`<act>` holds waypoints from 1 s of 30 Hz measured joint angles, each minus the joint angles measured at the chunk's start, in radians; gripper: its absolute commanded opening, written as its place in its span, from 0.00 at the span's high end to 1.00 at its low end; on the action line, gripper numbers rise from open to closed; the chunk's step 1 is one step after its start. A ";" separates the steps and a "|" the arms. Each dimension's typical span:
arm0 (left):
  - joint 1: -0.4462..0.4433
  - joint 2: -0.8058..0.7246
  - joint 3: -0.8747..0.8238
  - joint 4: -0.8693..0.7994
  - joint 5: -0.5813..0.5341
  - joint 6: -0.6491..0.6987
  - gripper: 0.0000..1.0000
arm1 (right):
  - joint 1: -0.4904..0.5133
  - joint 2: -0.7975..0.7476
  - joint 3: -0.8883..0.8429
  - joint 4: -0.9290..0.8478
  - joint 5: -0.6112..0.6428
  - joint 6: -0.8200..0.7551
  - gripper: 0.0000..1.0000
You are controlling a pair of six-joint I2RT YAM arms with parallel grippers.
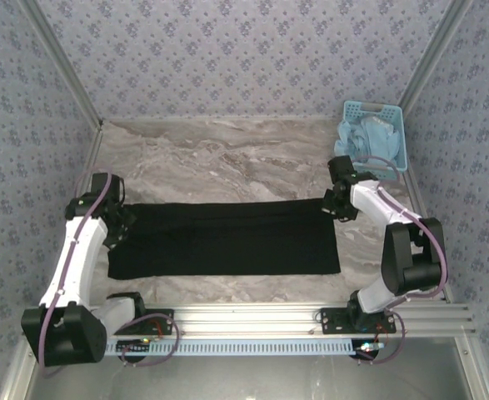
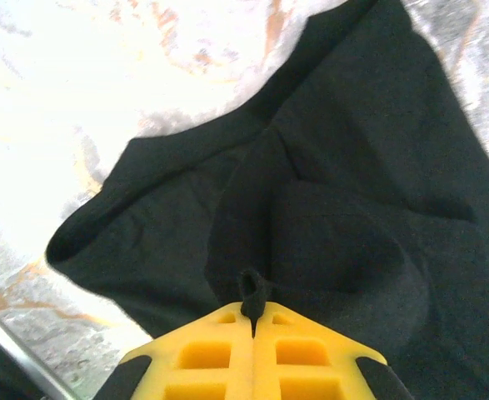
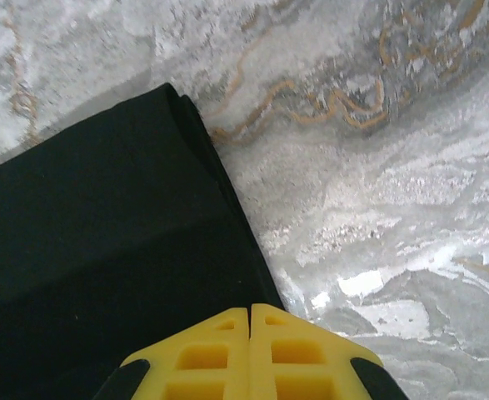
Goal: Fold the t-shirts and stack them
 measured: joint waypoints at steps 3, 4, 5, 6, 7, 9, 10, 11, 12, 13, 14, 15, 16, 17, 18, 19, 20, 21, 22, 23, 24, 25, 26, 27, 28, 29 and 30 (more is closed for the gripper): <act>-0.001 -0.053 -0.070 -0.021 0.000 -0.039 1.00 | 0.006 -0.001 -0.029 -0.005 0.002 0.013 1.00; -0.004 -0.070 -0.097 -0.026 0.002 -0.056 1.00 | 0.006 -0.001 -0.038 -0.007 0.002 0.014 1.00; -0.006 -0.085 -0.125 -0.033 0.004 -0.074 1.00 | 0.007 -0.001 -0.047 -0.009 0.003 0.017 1.00; -0.007 -0.096 -0.146 -0.037 0.004 -0.088 1.00 | 0.007 -0.001 -0.053 -0.010 0.003 0.018 1.00; -0.009 -0.108 -0.168 -0.042 0.006 -0.103 1.00 | 0.008 -0.001 -0.058 -0.012 0.003 0.020 1.00; -0.011 -0.126 -0.192 -0.050 0.004 -0.127 1.00 | 0.012 -0.002 -0.066 -0.014 0.003 0.024 1.00; -0.012 -0.134 -0.199 -0.056 0.003 -0.135 1.00 | 0.014 -0.005 -0.070 -0.014 0.003 0.027 1.00; -0.012 -0.137 -0.200 -0.060 0.002 -0.143 1.00 | 0.018 -0.009 -0.072 -0.017 0.004 0.030 1.00; -0.012 -0.140 -0.200 -0.060 -0.001 -0.148 1.00 | 0.020 -0.015 -0.076 -0.019 0.004 0.032 1.00; -0.012 -0.142 -0.200 -0.060 -0.002 -0.151 1.00 | 0.023 -0.020 -0.077 -0.022 0.005 0.033 1.00; -0.012 -0.142 -0.200 -0.060 -0.005 -0.153 1.00 | 0.026 -0.027 -0.079 -0.026 0.006 0.035 1.00; -0.012 -0.141 -0.200 -0.060 -0.009 -0.155 1.00 | 0.028 -0.034 -0.079 -0.031 0.008 0.036 1.00; -0.012 -0.142 -0.198 -0.061 -0.012 -0.158 1.00 | 0.028 -0.040 -0.079 -0.035 0.008 0.038 1.00; -0.012 -0.142 -0.196 -0.062 -0.016 -0.160 1.00 | 0.028 -0.047 -0.079 -0.039 0.010 0.039 1.00; -0.012 -0.144 -0.191 -0.064 -0.020 -0.161 1.00 | 0.028 -0.055 -0.080 -0.041 0.012 0.039 1.00; -0.012 -0.146 -0.188 -0.064 -0.024 -0.163 1.00 | 0.029 -0.061 -0.080 -0.044 0.015 0.039 1.00; -0.012 -0.149 -0.184 -0.065 -0.027 -0.164 1.00 | 0.029 -0.068 -0.080 -0.048 0.016 0.039 1.00; -0.012 -0.151 -0.179 -0.067 -0.029 -0.165 1.00 | 0.031 -0.077 -0.080 -0.053 0.019 0.039 1.00; -0.013 -0.153 -0.175 -0.068 -0.031 -0.168 1.00 | 0.032 -0.083 -0.080 -0.058 0.020 0.039 1.00; -0.013 -0.153 -0.171 -0.069 -0.033 -0.169 1.00 | 0.034 -0.090 -0.080 -0.063 0.023 0.039 1.00; -0.014 -0.153 -0.167 -0.072 -0.038 -0.171 1.00 | 0.035 -0.095 -0.081 -0.066 0.024 0.039 1.00; -0.017 -0.153 -0.164 -0.076 -0.041 -0.172 1.00 | 0.038 -0.098 -0.083 -0.067 0.024 0.039 1.00; -0.019 -0.154 -0.161 -0.084 -0.048 -0.174 1.00 | 0.039 -0.101 -0.087 -0.068 0.025 0.040 1.00; -0.022 -0.156 -0.159 -0.090 -0.054 -0.177 1.00 | 0.041 -0.103 -0.092 -0.069 0.026 0.040 1.00; -0.026 -0.159 -0.159 -0.092 -0.060 -0.179 1.00 | 0.042 -0.103 -0.097 -0.069 0.026 0.040 1.00; -0.028 -0.167 -0.159 -0.096 -0.061 -0.179 1.00 | 0.045 -0.104 -0.105 -0.071 0.026 0.043 1.00; -0.031 -0.175 -0.159 -0.100 -0.064 -0.179 1.00 | 0.046 -0.104 -0.111 -0.071 0.026 0.047 1.00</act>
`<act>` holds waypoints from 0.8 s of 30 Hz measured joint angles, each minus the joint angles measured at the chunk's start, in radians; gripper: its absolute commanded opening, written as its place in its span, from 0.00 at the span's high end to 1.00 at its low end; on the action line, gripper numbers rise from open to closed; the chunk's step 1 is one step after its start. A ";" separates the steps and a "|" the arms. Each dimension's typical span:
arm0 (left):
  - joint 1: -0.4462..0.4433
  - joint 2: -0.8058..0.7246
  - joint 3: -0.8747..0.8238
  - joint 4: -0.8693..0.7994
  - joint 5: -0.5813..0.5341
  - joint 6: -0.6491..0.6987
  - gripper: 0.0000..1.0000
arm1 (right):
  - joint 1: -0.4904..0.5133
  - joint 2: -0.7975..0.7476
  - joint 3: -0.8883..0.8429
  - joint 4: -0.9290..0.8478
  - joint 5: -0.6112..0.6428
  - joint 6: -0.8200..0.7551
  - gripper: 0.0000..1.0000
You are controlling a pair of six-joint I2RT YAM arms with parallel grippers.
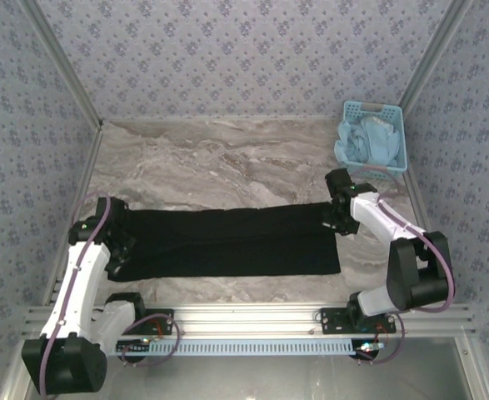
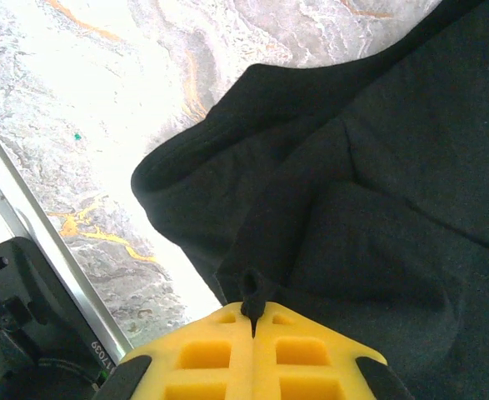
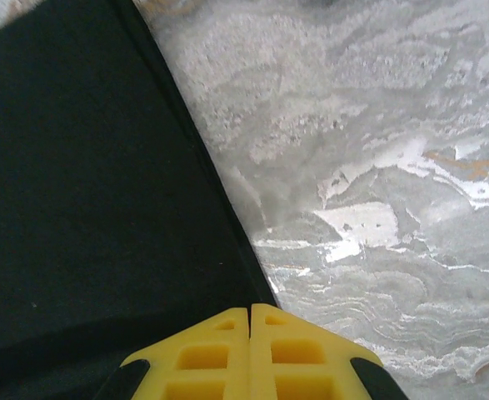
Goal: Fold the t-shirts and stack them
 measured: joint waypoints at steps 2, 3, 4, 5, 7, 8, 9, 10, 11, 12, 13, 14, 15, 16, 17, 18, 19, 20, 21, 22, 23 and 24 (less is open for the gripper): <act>0.000 -0.009 0.000 -0.002 -0.003 0.000 1.00 | 0.004 0.000 -0.016 0.000 -0.002 0.009 1.00; 0.000 -0.009 -0.002 0.000 -0.003 0.000 1.00 | 0.004 0.000 -0.025 0.000 -0.004 0.013 1.00; 0.000 -0.008 -0.005 0.002 -0.002 0.000 1.00 | 0.004 0.000 -0.032 -0.001 -0.004 0.018 0.94; 0.000 -0.005 -0.012 0.004 0.000 -0.001 0.97 | 0.004 0.000 -0.041 -0.004 -0.005 0.021 0.79; -0.002 0.001 -0.026 0.008 0.004 -0.007 0.77 | 0.004 -0.002 -0.051 -0.012 -0.012 0.027 0.64; -0.002 0.003 -0.029 0.008 0.005 -0.009 0.67 | 0.004 -0.007 -0.055 -0.018 -0.014 0.027 0.59; -0.003 0.003 -0.029 0.008 0.005 -0.010 0.58 | 0.004 -0.017 -0.055 -0.027 -0.016 0.035 0.58; -0.003 0.002 -0.028 0.010 0.005 -0.009 0.55 | 0.004 -0.029 -0.055 -0.035 -0.015 0.044 0.58; -0.003 0.002 -0.024 0.009 0.005 -0.006 0.53 | 0.004 -0.048 -0.055 -0.043 -0.014 0.048 0.59; -0.004 0.005 -0.012 0.007 0.005 0.000 0.53 | 0.003 -0.073 -0.054 -0.053 -0.013 0.053 0.60; -0.005 0.009 0.004 0.007 0.005 0.008 0.53 | 0.003 -0.095 -0.052 -0.059 -0.011 0.053 0.61; -0.005 0.015 0.027 0.011 0.006 0.017 0.53 | 0.003 -0.117 -0.048 -0.063 -0.011 0.054 0.63; -0.002 0.025 0.052 0.025 0.013 0.031 0.54 | 0.002 -0.138 -0.043 -0.063 -0.011 0.054 0.66; 0.008 0.038 0.072 0.050 0.028 0.044 0.54 | 0.000 -0.148 -0.038 -0.058 -0.018 0.055 0.67; 0.027 0.059 0.090 0.087 0.056 0.060 0.54 | -0.003 -0.155 -0.035 -0.039 -0.035 0.049 0.68; 0.056 0.088 0.101 0.130 0.092 0.077 0.54 | -0.008 -0.154 -0.034 -0.013 -0.057 0.042 0.69; 0.080 0.116 0.110 0.171 0.124 0.092 0.54 | -0.013 -0.147 -0.034 0.013 -0.085 0.035 0.70; 0.113 0.162 0.123 0.219 0.168 0.107 0.54 | -0.016 -0.134 -0.034 0.040 -0.113 0.026 0.70; 0.140 0.207 0.138 0.261 0.206 0.121 0.55 | -0.021 -0.113 -0.033 0.068 -0.142 0.018 0.70; 0.161 0.260 0.154 0.300 0.238 0.135 0.55 | -0.024 -0.091 -0.029 0.085 -0.164 0.013 0.69; 0.186 0.332 0.175 0.347 0.281 0.152 0.55 | -0.029 -0.060 -0.025 0.108 -0.190 0.005 0.68; 0.207 0.401 0.195 0.390 0.320 0.167 0.56 | -0.036 -0.034 -0.021 0.130 -0.212 -0.003 0.68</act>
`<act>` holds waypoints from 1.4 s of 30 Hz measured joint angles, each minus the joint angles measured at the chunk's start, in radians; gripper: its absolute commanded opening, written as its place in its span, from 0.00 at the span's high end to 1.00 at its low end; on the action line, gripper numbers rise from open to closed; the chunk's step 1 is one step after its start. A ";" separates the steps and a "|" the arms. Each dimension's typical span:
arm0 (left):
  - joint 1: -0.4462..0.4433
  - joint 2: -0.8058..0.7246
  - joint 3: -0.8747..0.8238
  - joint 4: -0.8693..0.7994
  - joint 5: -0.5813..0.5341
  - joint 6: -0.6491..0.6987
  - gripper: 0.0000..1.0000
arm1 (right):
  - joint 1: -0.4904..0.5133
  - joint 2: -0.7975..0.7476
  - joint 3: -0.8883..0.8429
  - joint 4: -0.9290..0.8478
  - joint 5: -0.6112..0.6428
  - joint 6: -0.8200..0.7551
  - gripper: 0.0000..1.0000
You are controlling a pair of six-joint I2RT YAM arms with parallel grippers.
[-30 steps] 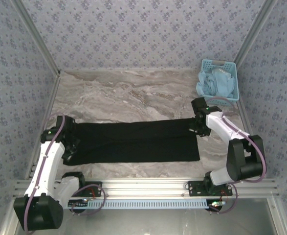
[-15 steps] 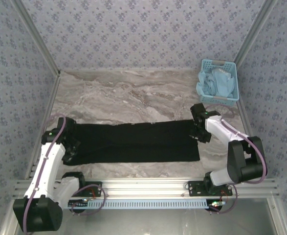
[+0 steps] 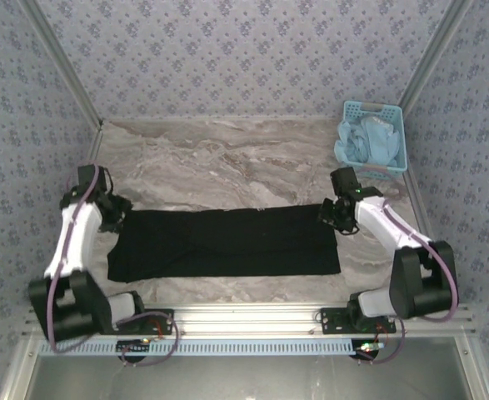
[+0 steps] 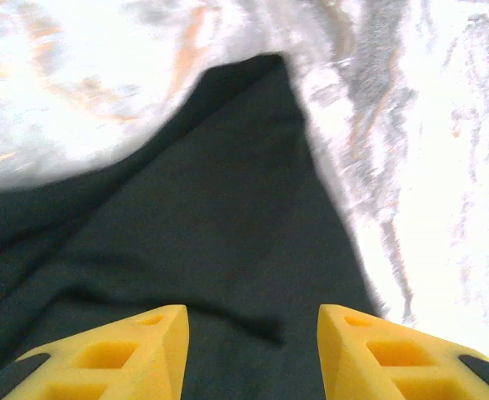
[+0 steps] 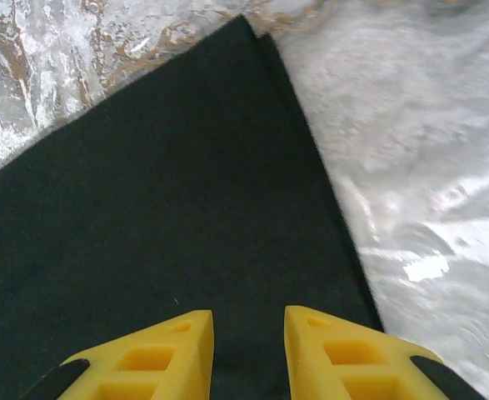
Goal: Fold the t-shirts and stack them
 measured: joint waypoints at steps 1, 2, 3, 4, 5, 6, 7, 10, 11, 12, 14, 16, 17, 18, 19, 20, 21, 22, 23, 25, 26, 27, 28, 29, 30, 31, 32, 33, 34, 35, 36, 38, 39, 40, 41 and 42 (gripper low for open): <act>0.016 0.059 0.018 0.034 0.033 0.014 0.56 | -0.006 0.023 0.003 0.018 -0.015 -0.005 0.68; 0.029 0.116 0.035 0.065 0.063 0.030 0.57 | -0.014 0.053 0.010 0.039 -0.034 -0.011 0.68; 0.039 0.175 0.054 0.094 0.092 0.047 0.60 | -0.020 0.078 0.018 0.051 -0.045 -0.017 0.68; 0.044 0.216 0.067 0.113 0.111 0.058 0.63 | -0.024 0.105 0.028 0.061 -0.056 -0.024 0.69; 0.047 0.261 0.083 0.129 0.132 0.072 0.68 | -0.027 0.135 0.045 0.066 -0.063 -0.032 0.70; 0.047 0.298 0.094 0.144 0.149 0.083 0.72 | -0.029 0.164 0.063 0.071 -0.066 -0.037 0.72; 0.046 0.326 0.101 0.153 0.161 0.087 0.75 | -0.029 0.192 0.083 0.074 -0.067 -0.043 0.73; 0.039 0.399 0.113 0.168 0.180 0.107 0.80 | -0.028 0.271 0.139 0.079 -0.061 -0.054 0.75; 0.035 0.422 0.120 0.168 0.180 0.112 0.81 | -0.028 0.291 0.152 0.078 -0.055 -0.054 0.75; 0.035 0.447 0.127 0.167 0.179 0.117 0.83 | -0.028 0.312 0.166 0.074 -0.044 -0.054 0.76; 0.035 0.503 0.158 0.153 0.164 0.126 0.86 | -0.031 0.349 0.186 0.060 -0.020 -0.054 0.76; 0.039 0.563 0.204 0.124 0.156 0.135 0.88 | -0.038 0.394 0.227 0.019 -0.005 -0.055 0.76; 0.042 0.592 0.239 0.100 0.157 0.135 0.88 | -0.042 0.416 0.261 -0.005 -0.001 -0.055 0.76; 0.043 0.621 0.277 0.078 0.156 0.142 0.88 | -0.047 0.439 0.296 -0.024 0.003 -0.055 0.76; 0.045 0.646 0.312 0.042 0.157 0.146 0.88 | -0.051 0.463 0.330 -0.038 0.007 -0.055 0.75; 0.047 0.668 0.343 0.008 0.161 0.151 0.89 | -0.058 0.492 0.370 -0.054 0.007 -0.055 0.75; 0.048 0.688 0.375 -0.027 0.164 0.157 0.89 | -0.064 0.517 0.404 -0.064 0.006 -0.057 0.74; 0.048 0.707 0.401 -0.055 0.169 0.161 0.88 | -0.070 0.541 0.439 -0.079 0.006 -0.059 0.74; 0.048 0.734 0.439 -0.093 0.174 0.168 0.88 | -0.076 0.569 0.481 -0.093 0.006 -0.061 0.73; 0.051 0.784 0.513 -0.162 0.189 0.185 0.85 | -0.085 0.622 0.560 -0.119 0.003 -0.067 0.71; 0.053 0.807 0.547 -0.191 0.197 0.195 0.83 | -0.090 0.653 0.610 -0.135 -0.002 -0.073 0.70; 0.055 0.825 0.578 -0.207 0.206 0.202 0.80 | -0.093 0.682 0.655 -0.148 -0.004 -0.079 0.68; 0.055 0.834 0.598 -0.204 0.209 0.210 0.75 | -0.097 0.710 0.702 -0.159 -0.008 -0.091 0.65; 0.053 0.834 0.608 -0.185 0.206 0.220 0.70 | -0.097 0.726 0.731 -0.163 -0.009 -0.098 0.62; 0.049 0.831 0.615 -0.144 0.197 0.229 0.66 | -0.096 0.735 0.752 -0.164 -0.008 -0.107 0.60; 0.043 0.821 0.618 -0.104 0.182 0.239 0.63 | -0.093 0.738 0.764 -0.164 -0.006 -0.116 0.57; 0.037 0.805 0.618 -0.081 0.165 0.253 0.62 | -0.090 0.734 0.768 -0.167 -0.001 -0.119 0.55; 0.027 0.774 0.613 -0.065 0.143 0.265 0.61 | -0.085 0.722 0.766 -0.169 0.005 -0.122 0.54; 0.016 0.732 0.598 -0.053 0.130 0.274 0.61 | -0.079 0.702 0.758 -0.171 0.011 -0.122 0.53; 0.002 0.679 0.574 -0.046 0.122 0.283 0.61 | -0.072 0.676 0.739 -0.164 0.014 -0.121 0.52; -0.014 0.615 0.539 -0.037 0.118 0.291 0.61 | -0.061 0.635 0.708 -0.158 0.018 -0.120 0.52; -0.055 0.491 0.462 -0.039 0.120 0.300 0.64 | -0.032 0.537 0.643 -0.153 0.015 -0.119 0.52; -0.084 0.431 0.416 -0.041 0.134 0.307 0.67 | -0.012 0.479 0.604 -0.139 0.005 -0.120 0.51; -0.114 0.386 0.373 -0.047 0.143 0.309 0.68 | 0.011 0.422 0.564 -0.119 -0.013 -0.123 0.51; -0.139 0.362 0.337 -0.055 0.151 0.307 0.68 | 0.031 0.375 0.531 -0.099 -0.034 -0.126 0.50; -0.168 0.346 0.296 -0.065 0.158 0.305 0.65 | 0.054 0.329 0.495 -0.072 -0.060 -0.130 0.49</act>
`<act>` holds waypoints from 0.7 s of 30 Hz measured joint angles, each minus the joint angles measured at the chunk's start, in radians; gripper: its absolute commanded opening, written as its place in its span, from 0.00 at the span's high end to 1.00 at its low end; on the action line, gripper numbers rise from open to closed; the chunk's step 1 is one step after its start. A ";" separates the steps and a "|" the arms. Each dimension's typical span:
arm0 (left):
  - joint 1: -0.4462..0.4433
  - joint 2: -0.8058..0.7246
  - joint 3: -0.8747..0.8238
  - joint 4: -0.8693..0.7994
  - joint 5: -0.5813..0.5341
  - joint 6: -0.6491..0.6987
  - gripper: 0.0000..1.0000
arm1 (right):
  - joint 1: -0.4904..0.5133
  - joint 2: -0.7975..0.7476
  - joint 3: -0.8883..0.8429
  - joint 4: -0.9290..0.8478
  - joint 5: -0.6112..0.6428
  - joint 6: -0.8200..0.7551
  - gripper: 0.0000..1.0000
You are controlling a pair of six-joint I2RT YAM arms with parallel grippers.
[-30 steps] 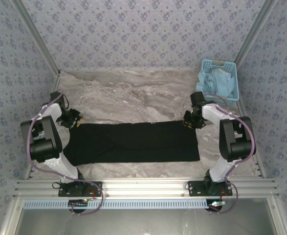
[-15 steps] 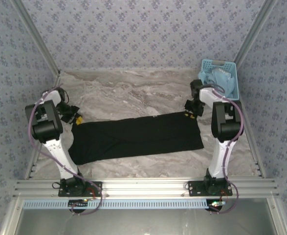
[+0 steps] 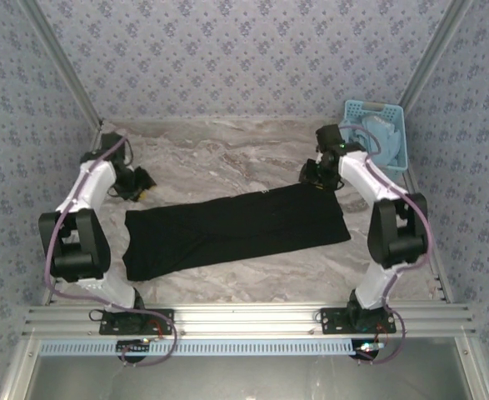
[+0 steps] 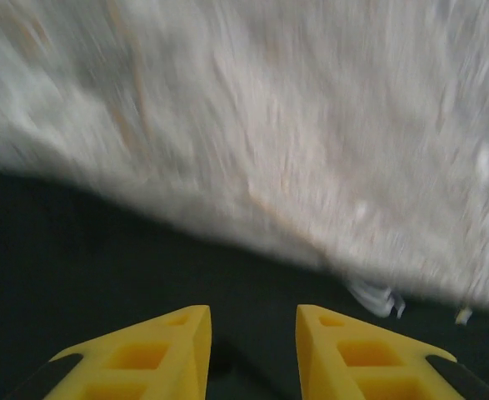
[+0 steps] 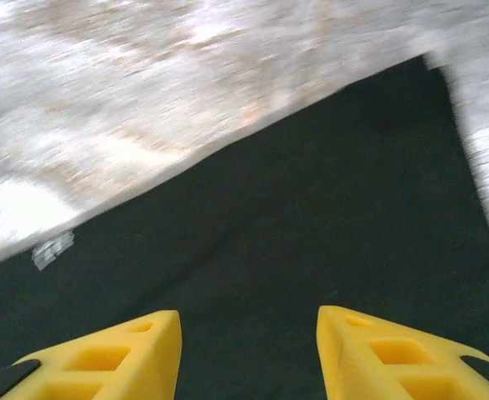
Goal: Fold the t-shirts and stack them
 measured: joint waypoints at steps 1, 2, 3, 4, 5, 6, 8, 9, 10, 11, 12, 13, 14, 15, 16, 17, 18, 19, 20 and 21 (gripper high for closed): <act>-0.026 -0.006 -0.049 -0.005 0.005 -0.007 0.59 | 0.026 -0.041 -0.036 0.028 -0.030 -0.004 0.48; -0.041 -0.007 -0.090 -0.006 0.009 -0.014 0.56 | 0.048 -0.067 -0.064 0.053 -0.059 -0.007 0.49; -0.049 -0.007 -0.137 -0.006 0.013 -0.027 0.55 | 0.071 -0.083 -0.086 0.077 -0.092 -0.011 0.50; -0.052 -0.007 -0.182 -0.004 0.012 -0.042 0.55 | 0.094 -0.087 -0.103 0.098 -0.126 -0.016 0.51; -0.052 -0.007 -0.206 -0.005 0.013 -0.049 0.54 | 0.109 -0.084 -0.113 0.114 -0.148 -0.020 0.51; -0.054 -0.007 -0.222 0.005 0.013 -0.056 0.52 | 0.126 -0.078 -0.126 0.134 -0.174 -0.024 0.51; -0.061 -0.006 -0.221 0.043 0.013 -0.057 0.52 | 0.146 -0.069 -0.148 0.159 -0.212 -0.026 0.52; -0.072 0.001 -0.206 0.058 0.013 -0.048 0.52 | 0.152 -0.066 -0.157 0.166 -0.226 -0.026 0.51; -0.086 0.016 -0.182 0.067 0.012 -0.037 0.52 | 0.155 -0.064 -0.161 0.169 -0.239 -0.026 0.52; -0.099 0.032 -0.159 0.071 0.012 -0.027 0.53 | 0.156 -0.063 -0.163 0.174 -0.247 -0.026 0.52; -0.114 0.054 -0.137 0.085 0.012 -0.013 0.53 | 0.156 -0.063 -0.163 0.177 -0.256 -0.026 0.52; -0.124 0.068 -0.130 0.100 0.013 -0.002 0.53 | 0.156 -0.063 -0.163 0.183 -0.262 -0.026 0.52; -0.134 0.079 -0.130 0.109 0.013 0.009 0.54 | 0.156 -0.063 -0.163 0.188 -0.266 -0.026 0.52; -0.142 0.087 -0.132 0.106 0.014 0.016 0.54 | 0.156 -0.063 -0.163 0.191 -0.268 -0.026 0.52; -0.148 0.094 -0.134 0.100 0.013 0.024 0.55 | 0.156 -0.063 -0.163 0.191 -0.269 -0.026 0.52; -0.151 0.097 -0.135 0.091 0.013 0.031 0.57 | 0.156 -0.064 -0.165 0.192 -0.272 -0.026 0.52; -0.154 0.097 -0.136 0.080 0.012 0.038 0.58 | 0.156 -0.066 -0.171 0.198 -0.272 -0.026 0.52; -0.159 0.097 -0.136 0.070 0.008 0.044 0.59 | 0.156 -0.069 -0.179 0.198 -0.273 -0.025 0.53; -0.161 0.097 -0.136 0.062 0.005 0.050 0.60 | 0.156 -0.070 -0.184 0.199 -0.273 -0.025 0.53; -0.166 0.097 -0.136 0.052 -0.002 0.056 0.61 | 0.156 -0.072 -0.190 0.199 -0.273 -0.025 0.53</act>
